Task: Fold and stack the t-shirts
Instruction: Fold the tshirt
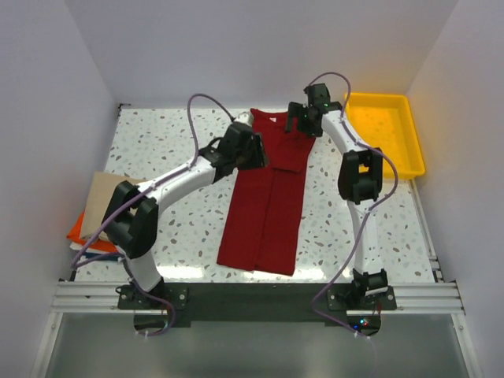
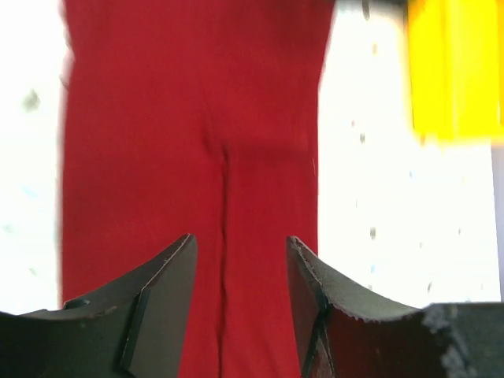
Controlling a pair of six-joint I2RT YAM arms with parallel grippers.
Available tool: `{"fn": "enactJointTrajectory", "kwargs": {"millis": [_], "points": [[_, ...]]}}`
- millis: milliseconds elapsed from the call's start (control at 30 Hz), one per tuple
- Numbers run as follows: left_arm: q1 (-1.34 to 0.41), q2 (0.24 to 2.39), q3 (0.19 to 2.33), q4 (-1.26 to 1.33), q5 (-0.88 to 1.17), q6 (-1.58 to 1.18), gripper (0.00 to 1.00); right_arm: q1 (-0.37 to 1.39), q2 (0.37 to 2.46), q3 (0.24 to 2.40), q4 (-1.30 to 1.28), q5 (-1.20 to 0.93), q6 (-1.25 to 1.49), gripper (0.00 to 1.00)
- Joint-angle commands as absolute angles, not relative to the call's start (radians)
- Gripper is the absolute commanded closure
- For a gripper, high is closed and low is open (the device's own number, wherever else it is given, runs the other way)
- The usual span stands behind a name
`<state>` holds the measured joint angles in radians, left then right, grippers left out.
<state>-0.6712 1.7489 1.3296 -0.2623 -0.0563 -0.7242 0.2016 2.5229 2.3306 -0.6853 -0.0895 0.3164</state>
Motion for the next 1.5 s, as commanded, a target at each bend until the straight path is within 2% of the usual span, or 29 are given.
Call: {"fn": "enactJointTrajectory", "kwargs": {"millis": [0,167,233,367,500,667,800,900,1033,1200,1233,1467], "points": [[-0.582,1.845,1.478,-0.226,-0.153,-0.643,0.46,0.206,2.268,2.194,-0.644,-0.094,0.397,0.08],[-0.462,2.040,1.635,-0.146,-0.130,-0.514,0.44,0.273,1.978,1.758,-0.496,-0.075,0.451,0.12],[-0.417,2.154,1.762,-0.134,-0.092,-0.439,0.43,0.304,1.900,1.650,-0.448,-0.069,0.463,0.17],[-0.370,2.353,2.032,-0.115,-0.057,-0.338,0.37,0.473,1.697,1.359,-0.390,-0.003,0.471,0.19],[-0.345,2.564,2.259,-0.114,-0.017,-0.313,0.33,0.558,1.551,1.128,-0.310,0.022,0.546,0.23],[-0.330,2.615,2.241,0.090,0.029,-0.307,0.29,0.713,1.473,0.996,-0.291,0.079,0.590,0.27],[-0.328,2.693,2.295,0.136,0.064,-0.310,0.28,0.765,1.437,0.936,-0.273,0.084,0.626,0.33],[-0.328,2.723,2.306,0.182,0.071,-0.321,0.28,0.810,1.459,0.940,-0.293,0.098,0.624,0.34],[-0.327,2.755,2.316,0.216,0.078,-0.325,0.34,0.844,1.494,0.933,-0.310,0.116,0.630,0.34],[-0.324,2.773,2.329,0.297,0.080,-0.333,0.51,0.874,1.548,0.925,-0.316,0.117,0.632,0.34],[-0.324,2.775,2.329,0.307,0.081,-0.334,0.58,0.882,1.560,0.931,-0.319,0.104,0.629,0.34],[-0.322,2.787,2.324,0.382,0.098,-0.354,0.76,0.913,1.644,0.954,-0.344,0.083,0.638,0.35]]}}
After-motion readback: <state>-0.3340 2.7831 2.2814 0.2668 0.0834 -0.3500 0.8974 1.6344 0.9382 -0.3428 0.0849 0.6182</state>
